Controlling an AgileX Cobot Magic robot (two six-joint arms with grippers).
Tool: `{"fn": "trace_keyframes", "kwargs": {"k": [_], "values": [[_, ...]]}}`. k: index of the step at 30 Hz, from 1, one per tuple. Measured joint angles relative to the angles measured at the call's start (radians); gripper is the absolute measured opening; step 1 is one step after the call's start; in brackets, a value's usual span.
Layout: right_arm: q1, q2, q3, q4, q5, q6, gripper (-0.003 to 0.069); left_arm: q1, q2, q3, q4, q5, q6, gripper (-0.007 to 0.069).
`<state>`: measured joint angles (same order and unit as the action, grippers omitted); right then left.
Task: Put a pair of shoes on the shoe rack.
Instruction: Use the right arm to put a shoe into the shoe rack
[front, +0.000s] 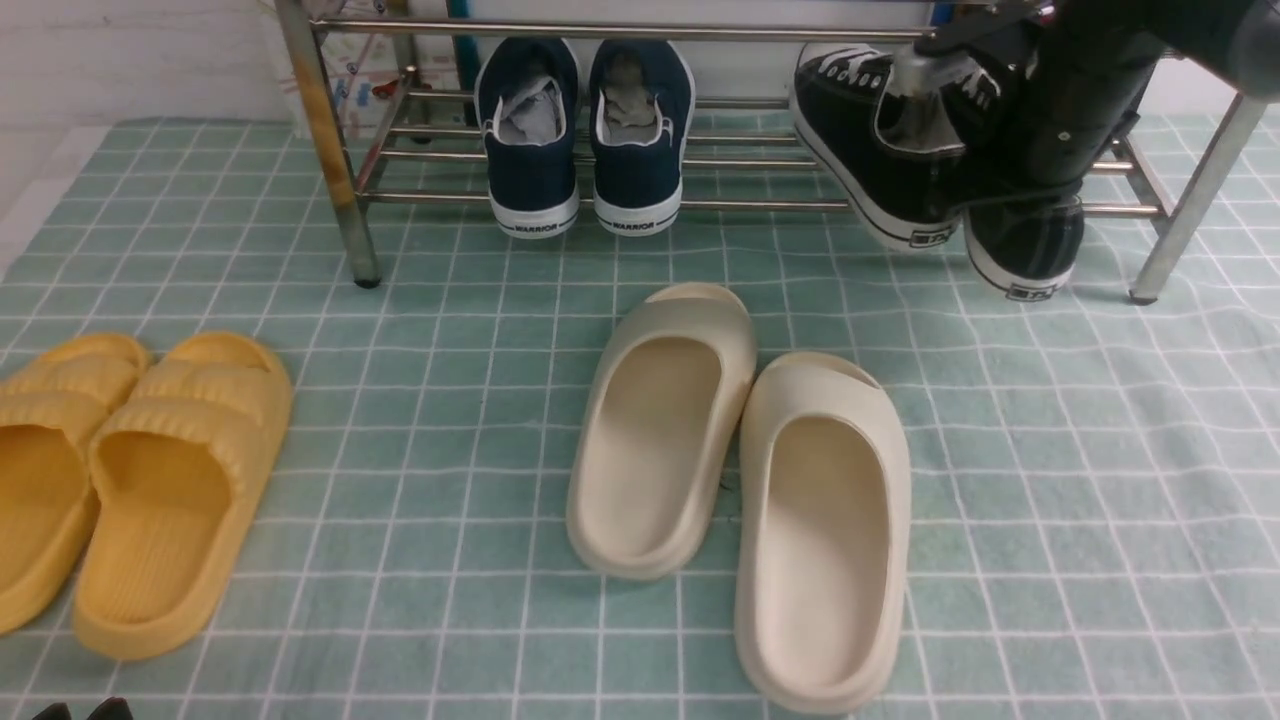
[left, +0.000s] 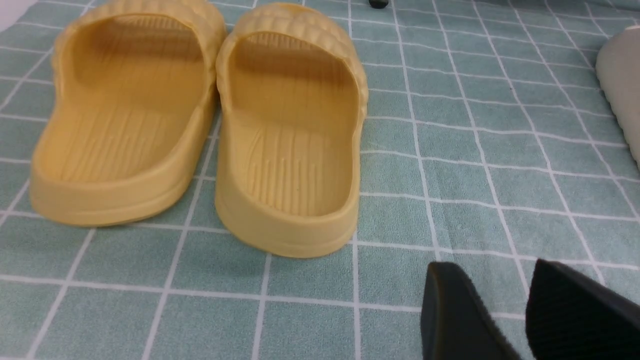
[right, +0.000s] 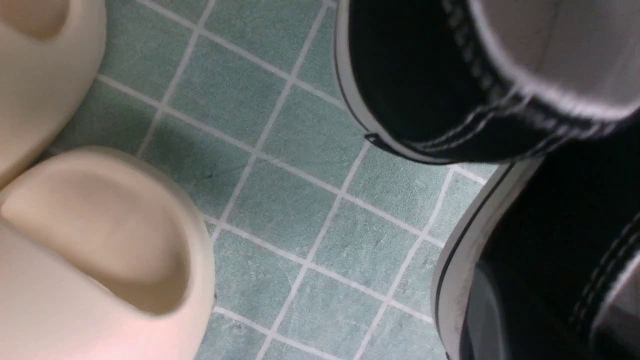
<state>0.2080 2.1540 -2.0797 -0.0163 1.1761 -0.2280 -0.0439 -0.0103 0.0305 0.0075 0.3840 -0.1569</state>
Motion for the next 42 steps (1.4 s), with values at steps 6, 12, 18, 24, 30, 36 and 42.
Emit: {"fn": "trace_keyframes", "kwargs": {"k": [6, 12, 18, 24, 30, 36, 42], "values": [[-0.004, 0.0, 0.0, 0.001, 0.0, -0.074, 0.0022, 0.0, 0.0, 0.0, 0.0, 0.0, 0.0, 0.0239], [-0.008, 0.0, 0.0, 0.047, -0.006, -0.149, 0.0022, 0.0, 0.0, 0.0, 0.0, 0.0, 0.0, 0.0239], [-0.008, 0.0, 0.0, 0.123, -0.005, -0.262, 0.0022, 0.0, 0.0, 0.0, 0.0, 0.0, 0.0, 0.0239], [-0.021, 0.0, 0.0, 0.119, -0.035, -0.259, 0.0022, 0.0, 0.0, 0.0, 0.0, 0.0, 0.0, 0.0239], [-0.047, 0.0, 0.0, 0.094, -0.086, -0.258, 0.0022, 0.0, 0.0, 0.0, 0.0, 0.0, 0.0, 0.0239], [-0.049, 0.0, 0.0, 0.078, -0.131, -0.259, 0.0022, 0.0, 0.0, 0.0, 0.0, 0.0, 0.0, 0.0239], [-0.049, 0.009, 0.0, 0.063, -0.169, -0.26, 0.0022, 0.0, 0.0, 0.0, 0.0, 0.0, 0.0, 0.0239]]}}
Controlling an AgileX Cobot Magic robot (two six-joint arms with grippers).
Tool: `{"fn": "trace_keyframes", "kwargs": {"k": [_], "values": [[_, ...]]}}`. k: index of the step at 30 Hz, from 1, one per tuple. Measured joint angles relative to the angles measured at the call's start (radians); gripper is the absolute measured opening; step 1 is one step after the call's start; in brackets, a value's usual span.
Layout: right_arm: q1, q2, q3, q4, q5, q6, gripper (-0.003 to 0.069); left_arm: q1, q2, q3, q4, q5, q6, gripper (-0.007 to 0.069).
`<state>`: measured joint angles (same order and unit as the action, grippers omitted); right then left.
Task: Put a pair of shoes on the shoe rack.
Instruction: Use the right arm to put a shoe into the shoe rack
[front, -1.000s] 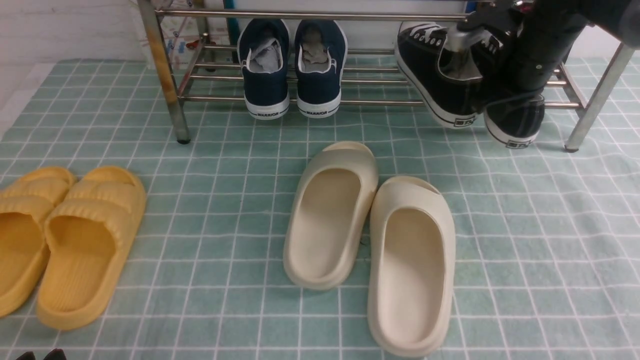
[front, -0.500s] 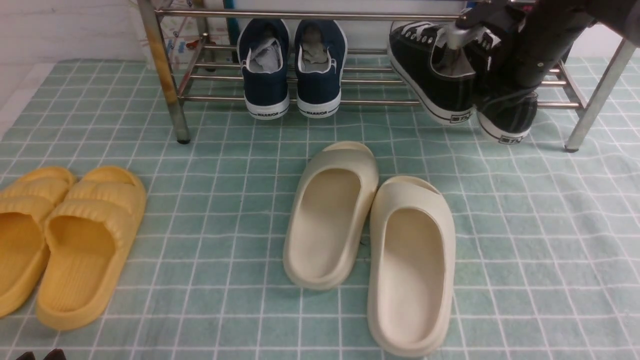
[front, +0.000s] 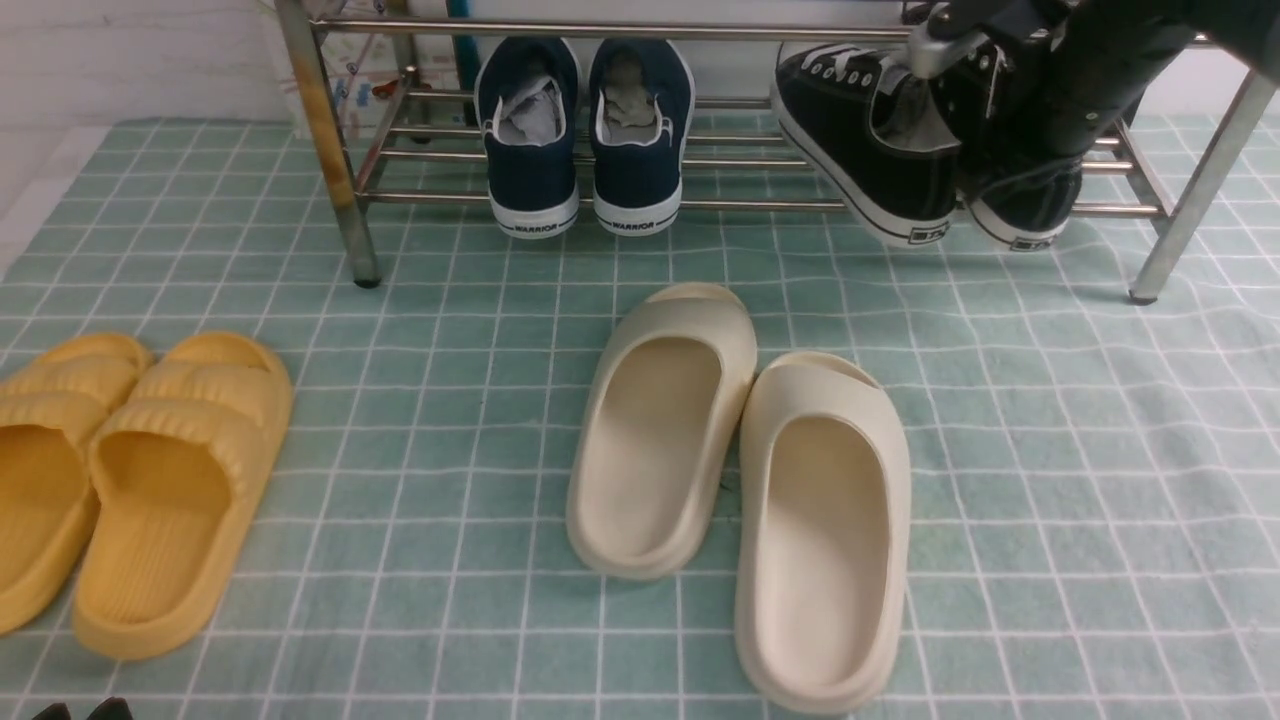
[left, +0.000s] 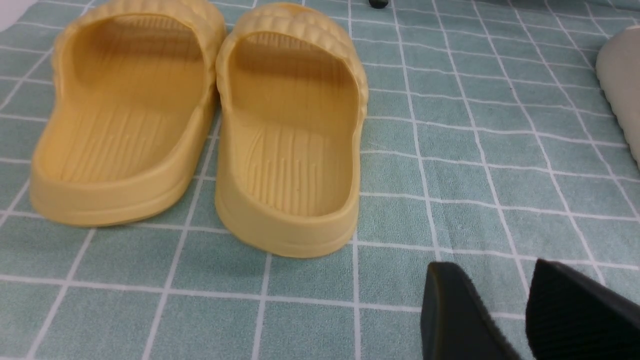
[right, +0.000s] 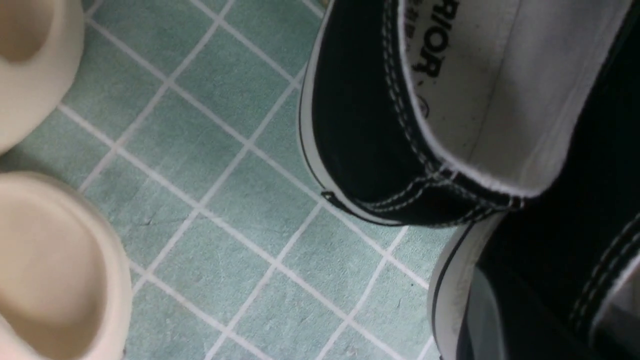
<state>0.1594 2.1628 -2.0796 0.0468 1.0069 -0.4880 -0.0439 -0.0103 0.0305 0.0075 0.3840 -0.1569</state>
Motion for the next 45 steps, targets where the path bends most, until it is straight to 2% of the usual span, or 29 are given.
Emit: {"fn": "trace_keyframes", "kwargs": {"k": [9, 11, 16, 18, 19, 20, 23, 26, 29, 34, 35, 36, 37, 41, 42, 45], "values": [[0.0, 0.029, 0.0, -0.012, -0.05, 0.028, 0.0038, 0.0, 0.0, 0.0, 0.0, 0.0, 0.0, 0.0239], [0.0, 0.03, 0.0, -0.034, -0.049, 0.069, 0.0074, 0.0, 0.0, 0.0, 0.0, 0.0, 0.0, 0.0239], [0.0, 0.024, -0.002, -0.056, -0.059, 0.112, 0.0247, 0.0, 0.0, 0.0, 0.0, 0.0, 0.0, 0.0239], [0.0, 0.01, -0.004, -0.056, -0.054, 0.114, 0.0345, 0.0, 0.0, 0.0, 0.0, 0.0, 0.0, 0.0239], [0.0, 0.009, -0.004, -0.056, -0.054, 0.114, 0.0353, 0.0, 0.0, 0.0, 0.0, 0.0, 0.0, 0.0239], [0.0, -0.007, -0.005, -0.056, -0.044, 0.114, 0.0415, 0.0, 0.0, 0.0, 0.0, 0.0, 0.0, 0.0239], [0.0, -0.044, -0.006, -0.056, -0.019, 0.124, 0.0491, 0.0, 0.0, 0.0, 0.0, 0.0, 0.0, 0.0239], [0.0, -0.087, -0.011, -0.056, 0.028, 0.144, 0.051, 0.0, 0.0, 0.0, 0.0, 0.0, 0.0, 0.0239], [0.0, -0.119, -0.011, -0.056, 0.075, 0.151, 0.0497, 0.0, 0.0, 0.0, 0.0, 0.0, 0.0, 0.0239], [0.0, -0.171, -0.011, -0.08, 0.216, 0.158, 0.0382, 0.0, 0.0, 0.0, 0.0, 0.0, 0.0, 0.0239], [0.0, -0.176, -0.011, -0.088, 0.234, 0.162, 0.0307, 0.0, 0.0, 0.0, 0.0, 0.0, 0.0, 0.0239], [0.0, -0.176, -0.01, -0.09, 0.236, 0.162, 0.0297, 0.0, 0.0, 0.0, 0.0, 0.0, 0.0, 0.0239], [-0.001, -0.177, -0.004, -0.091, 0.238, 0.17, 0.022, 0.0, 0.0, 0.0, 0.0, 0.0, 0.0, 0.0239], [-0.016, -0.158, 0.037, -0.096, 0.241, 0.202, 0.0035, 0.0, 0.0, 0.0, 0.0, 0.0, 0.0, 0.0239], [-0.022, -0.144, 0.044, -0.099, 0.241, 0.209, 0.0008, 0.0, 0.0, 0.0, 0.0, 0.0, 0.0, 0.0239], [-0.03, -0.093, 0.051, -0.108, 0.239, 0.228, -0.0005, 0.0, 0.0, 0.0, 0.0, 0.0, 0.0, 0.0239]]}}
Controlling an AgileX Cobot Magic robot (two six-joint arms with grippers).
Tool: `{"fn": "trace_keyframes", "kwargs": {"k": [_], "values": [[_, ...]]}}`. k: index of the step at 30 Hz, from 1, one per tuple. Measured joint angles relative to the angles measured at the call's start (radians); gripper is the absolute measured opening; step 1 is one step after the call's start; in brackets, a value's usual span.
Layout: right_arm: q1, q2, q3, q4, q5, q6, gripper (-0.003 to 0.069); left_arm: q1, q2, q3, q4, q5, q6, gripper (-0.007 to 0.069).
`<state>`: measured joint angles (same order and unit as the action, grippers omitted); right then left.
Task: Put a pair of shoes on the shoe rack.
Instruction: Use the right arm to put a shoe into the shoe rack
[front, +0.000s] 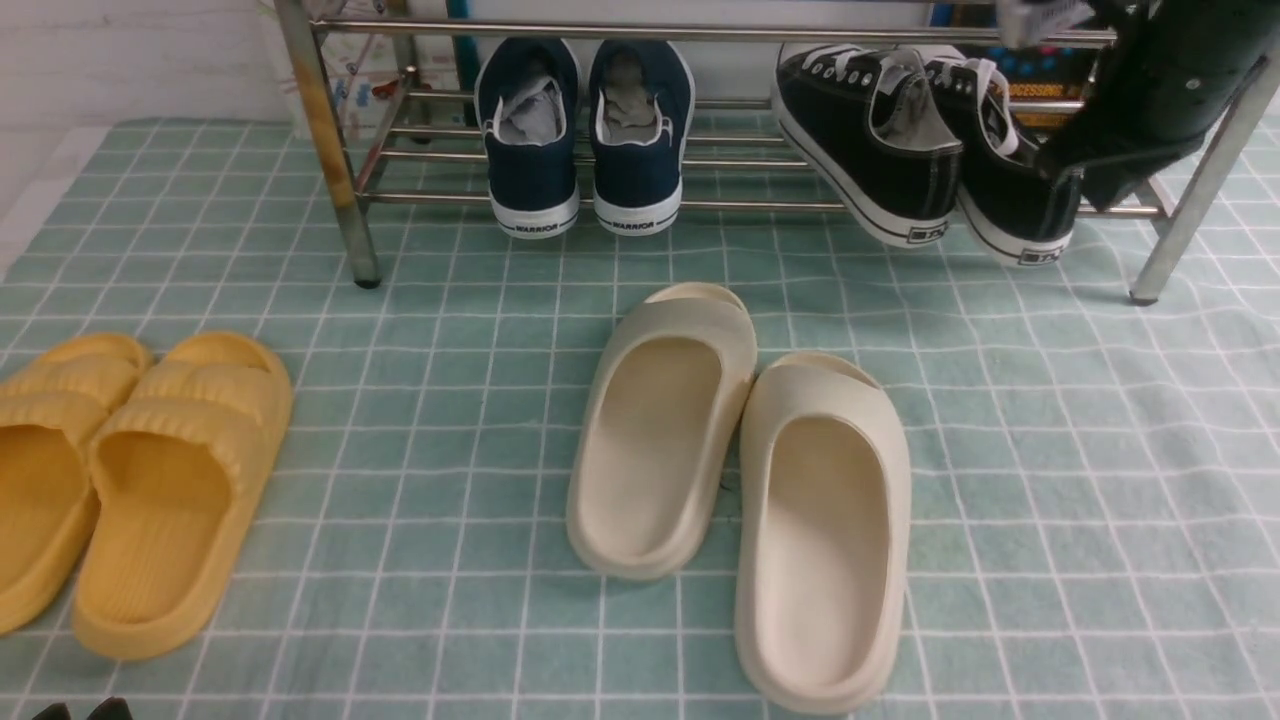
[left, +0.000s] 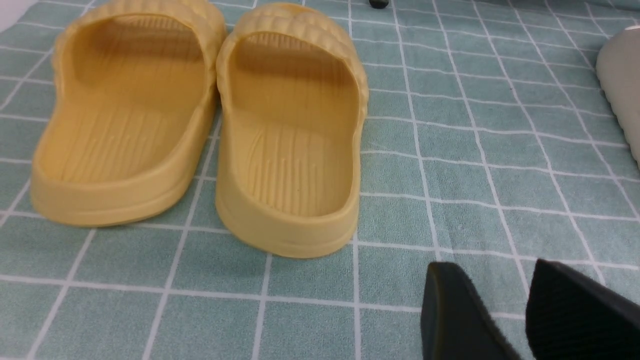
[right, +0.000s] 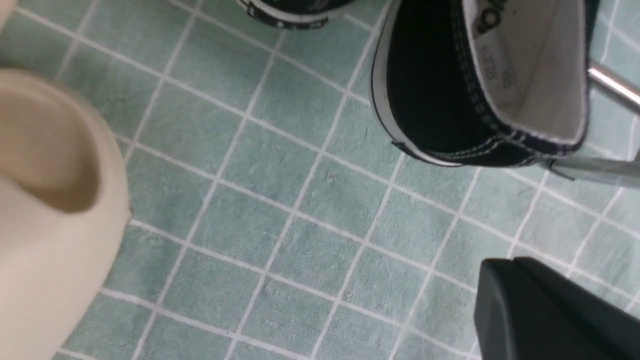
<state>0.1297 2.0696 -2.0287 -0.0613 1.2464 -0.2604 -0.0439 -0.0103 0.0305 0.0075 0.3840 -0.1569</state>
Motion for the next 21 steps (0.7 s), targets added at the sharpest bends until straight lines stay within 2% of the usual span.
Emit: {"fn": "trace_keyframes", "kwargs": {"k": [3, 6, 11, 17, 21], "values": [[-0.001, 0.053, 0.006, 0.0, -0.016, 0.008, -0.0005, 0.0, 0.0, 0.0, 0.0, 0.0, 0.0, 0.0239], [0.0, 0.097, 0.008, 0.002, -0.105, 0.025, -0.0005, 0.0, 0.0, 0.0, 0.0, 0.0, 0.0, 0.0239], [0.0, 0.1, 0.008, 0.0, -0.181, 0.101, -0.0003, 0.0, 0.0, 0.0, 0.0, 0.0, 0.0, 0.0239], [0.0, 0.101, 0.008, 0.035, -0.236, 0.121, 0.0001, 0.0, 0.0, 0.0, 0.0, 0.0, 0.0, 0.0239], [0.0, 0.102, 0.008, 0.049, -0.238, 0.125, 0.0067, 0.0, 0.0, 0.0, 0.0, 0.0, 0.0, 0.0239]]}}
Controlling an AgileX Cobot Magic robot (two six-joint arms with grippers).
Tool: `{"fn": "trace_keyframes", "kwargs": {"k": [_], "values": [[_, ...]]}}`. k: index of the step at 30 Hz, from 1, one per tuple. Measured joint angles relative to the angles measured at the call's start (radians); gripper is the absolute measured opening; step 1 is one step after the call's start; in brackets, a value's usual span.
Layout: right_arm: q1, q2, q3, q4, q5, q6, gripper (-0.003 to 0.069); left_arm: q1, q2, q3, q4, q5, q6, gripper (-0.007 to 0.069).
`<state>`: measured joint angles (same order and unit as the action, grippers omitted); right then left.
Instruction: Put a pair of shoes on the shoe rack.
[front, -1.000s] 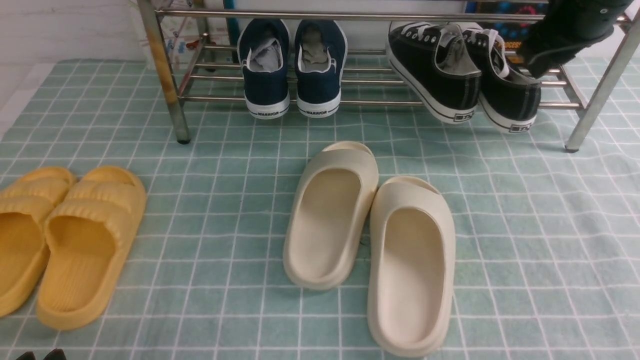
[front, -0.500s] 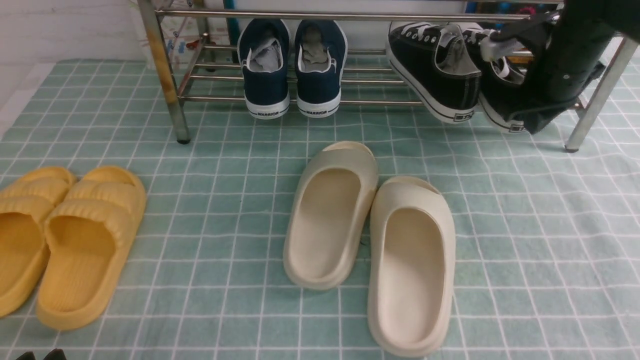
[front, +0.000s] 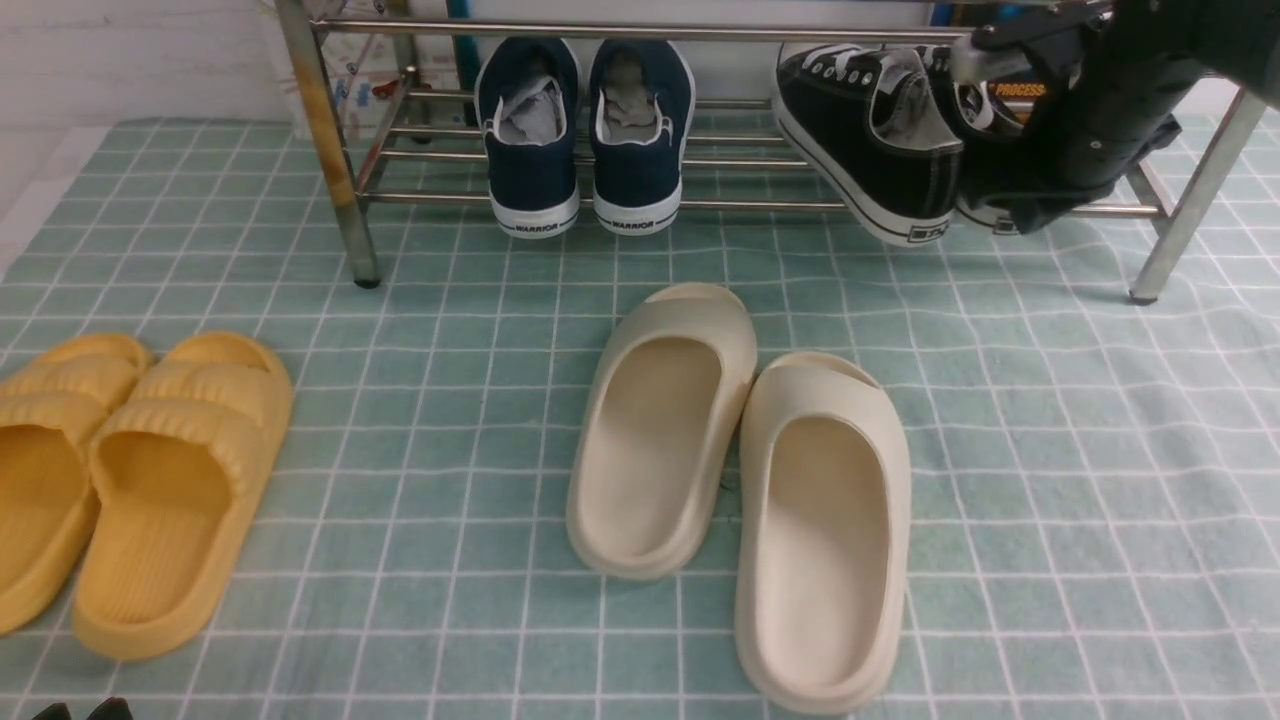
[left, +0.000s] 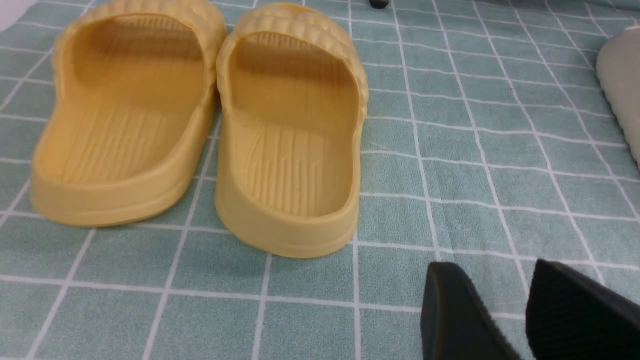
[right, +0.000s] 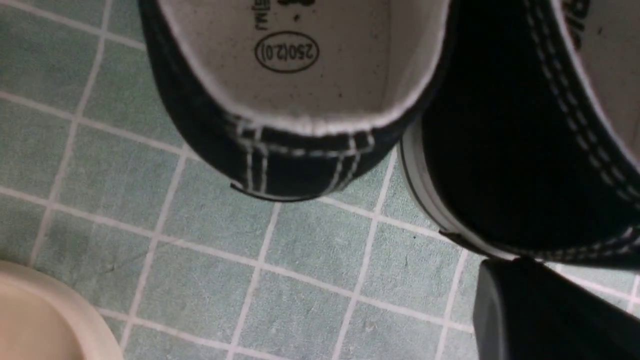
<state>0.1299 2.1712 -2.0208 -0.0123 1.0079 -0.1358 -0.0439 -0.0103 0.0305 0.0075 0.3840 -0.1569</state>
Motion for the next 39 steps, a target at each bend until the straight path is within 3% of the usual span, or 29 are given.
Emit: {"fn": "trace_keyframes", "kwargs": {"k": [2, 6, 10, 14, 19, 25, 28, 31, 33, 39], "values": [[0.0, 0.0, 0.0, 0.004, 0.003, 0.0, 0.0125, 0.0, 0.0, 0.0, 0.0, 0.0, 0.0, 0.0239], [0.0, -0.015, 0.0, 0.006, 0.038, 0.0, 0.0309, 0.0, 0.0, 0.0, 0.0, 0.0, 0.0, 0.0239], [0.0, -0.077, 0.0, 0.003, 0.129, -0.001, 0.0429, 0.0, 0.0, 0.0, 0.0, 0.0, 0.0, 0.0239], [0.0, -0.177, 0.0, -0.011, 0.217, -0.002, 0.0457, 0.0, 0.0, 0.0, 0.0, 0.0, 0.0, 0.0239], [0.0, -0.334, 0.034, -0.015, 0.232, -0.002, 0.0407, 0.0, 0.0, 0.0, 0.0, 0.0, 0.0, 0.0239], [0.0, -0.624, 0.224, 0.065, 0.241, -0.002, 0.0249, 0.0, 0.0, 0.0, 0.0, 0.0, 0.0, 0.0239], [0.0, -0.923, 0.479, 0.093, 0.242, -0.003, 0.0104, 0.0, 0.0, 0.0, 0.0, 0.0, 0.0, 0.0239], [0.0, -0.951, 0.504, 0.093, 0.24, -0.003, 0.0093, 0.0, 0.0, 0.0, 0.0, 0.0, 0.0, 0.0239], [0.0, -1.184, 0.691, 0.094, 0.157, -0.003, 0.0023, 0.0, 0.0, 0.0, 0.0, 0.0, 0.0, 0.0239], [0.0, -1.552, 1.016, 0.145, -0.083, 0.011, -0.0001, 0.0, 0.0, 0.0, 0.0, 0.0, 0.0, 0.0239]]}}
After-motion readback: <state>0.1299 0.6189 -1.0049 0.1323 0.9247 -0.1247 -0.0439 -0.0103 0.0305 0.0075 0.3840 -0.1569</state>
